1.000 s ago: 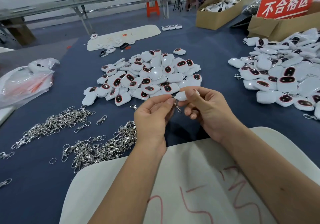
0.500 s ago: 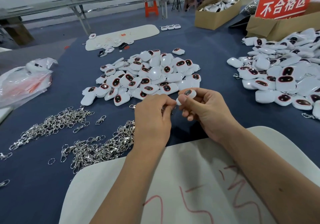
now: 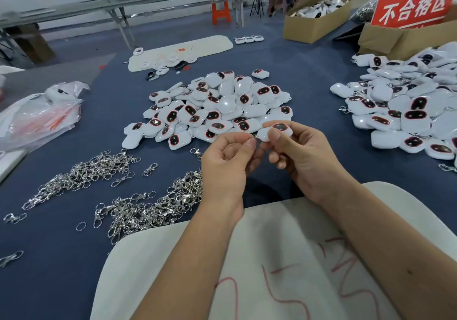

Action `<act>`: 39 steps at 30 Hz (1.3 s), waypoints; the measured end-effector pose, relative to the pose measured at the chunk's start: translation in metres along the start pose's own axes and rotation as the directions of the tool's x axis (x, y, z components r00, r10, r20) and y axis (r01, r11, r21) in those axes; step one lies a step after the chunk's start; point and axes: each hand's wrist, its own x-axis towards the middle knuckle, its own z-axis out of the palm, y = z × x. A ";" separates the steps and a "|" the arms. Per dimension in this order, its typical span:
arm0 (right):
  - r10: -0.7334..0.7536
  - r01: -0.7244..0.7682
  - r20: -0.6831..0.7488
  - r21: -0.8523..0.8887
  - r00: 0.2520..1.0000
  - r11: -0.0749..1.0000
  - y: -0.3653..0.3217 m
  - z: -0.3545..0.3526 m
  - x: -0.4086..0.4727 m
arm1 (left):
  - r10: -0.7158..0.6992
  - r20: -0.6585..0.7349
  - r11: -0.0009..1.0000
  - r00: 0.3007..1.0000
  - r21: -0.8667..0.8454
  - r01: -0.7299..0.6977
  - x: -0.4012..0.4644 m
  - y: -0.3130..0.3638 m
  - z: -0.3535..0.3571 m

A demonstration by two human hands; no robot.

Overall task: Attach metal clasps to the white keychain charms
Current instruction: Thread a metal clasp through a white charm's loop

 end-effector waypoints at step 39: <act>-0.037 0.040 0.044 -0.082 0.998 0.996 0.008 -0.003 0.002 | 0.240 -0.097 0.963 0.966 0.150 -0.224 0.008 -0.004 -0.008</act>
